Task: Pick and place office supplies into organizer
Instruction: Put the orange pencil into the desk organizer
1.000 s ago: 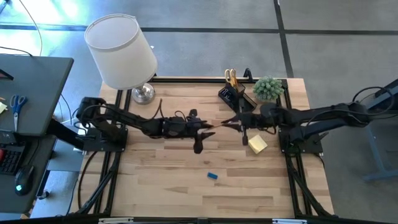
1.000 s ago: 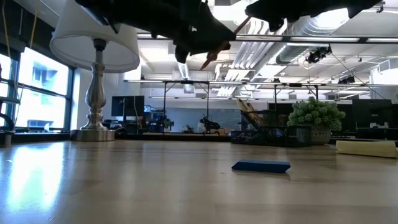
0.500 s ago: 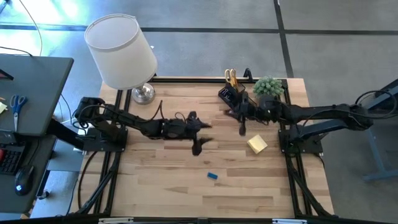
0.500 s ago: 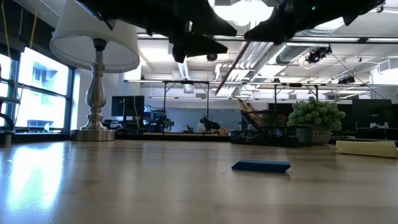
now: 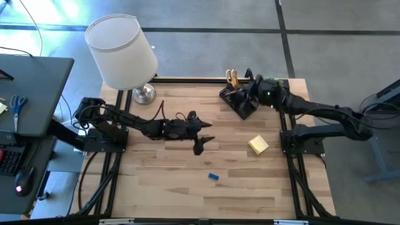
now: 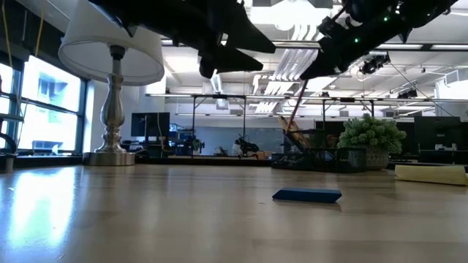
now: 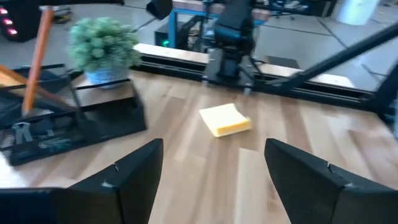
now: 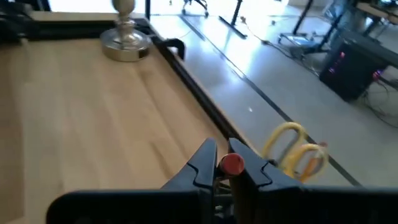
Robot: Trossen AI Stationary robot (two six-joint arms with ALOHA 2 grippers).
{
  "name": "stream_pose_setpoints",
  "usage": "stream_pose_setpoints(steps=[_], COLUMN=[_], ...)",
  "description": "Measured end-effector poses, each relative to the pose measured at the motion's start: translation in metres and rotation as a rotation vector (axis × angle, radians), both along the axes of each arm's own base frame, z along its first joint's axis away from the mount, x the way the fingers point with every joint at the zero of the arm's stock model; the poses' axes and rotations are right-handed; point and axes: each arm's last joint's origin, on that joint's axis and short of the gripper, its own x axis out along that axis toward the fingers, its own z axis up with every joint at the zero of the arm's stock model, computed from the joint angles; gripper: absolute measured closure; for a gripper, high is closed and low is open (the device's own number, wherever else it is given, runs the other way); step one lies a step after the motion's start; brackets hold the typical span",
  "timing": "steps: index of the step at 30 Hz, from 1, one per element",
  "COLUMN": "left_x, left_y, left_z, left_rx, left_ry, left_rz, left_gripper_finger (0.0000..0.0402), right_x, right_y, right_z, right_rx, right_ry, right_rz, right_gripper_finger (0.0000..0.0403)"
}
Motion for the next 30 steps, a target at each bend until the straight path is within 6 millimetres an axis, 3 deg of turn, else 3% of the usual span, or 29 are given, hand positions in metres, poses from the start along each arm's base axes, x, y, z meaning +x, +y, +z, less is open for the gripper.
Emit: stream_pose_setpoints(steps=[8,11,16,30], left_x=[0.000,0.000,0.000,0.000], left_y=[0.000,0.000,0.000,0.000], left_z=[0.000,0.000,-0.001,-0.001], left_rx=[0.000,0.000,-0.020,-0.021], left_ry=[0.004,0.003,-0.001,-0.002], left_rz=[0.000,0.004,0.007,0.009], left_gripper_finger=[0.0131,0.0131,0.0131,0.0131], right_x=[-0.016,-0.022,-0.028,-0.016], right_y=[-0.027,-0.036,-0.054,-0.099], right_z=[0.047,0.053,0.042,-0.011], right_rx=[-0.008,0.022,0.127,0.313], right_ry=[0.038,0.106,0.159,0.261], right_rz=[-0.137,-0.206,-0.216,-0.188], right_gripper_finger=[0.0393,0.0393,0.0393,0.0388])
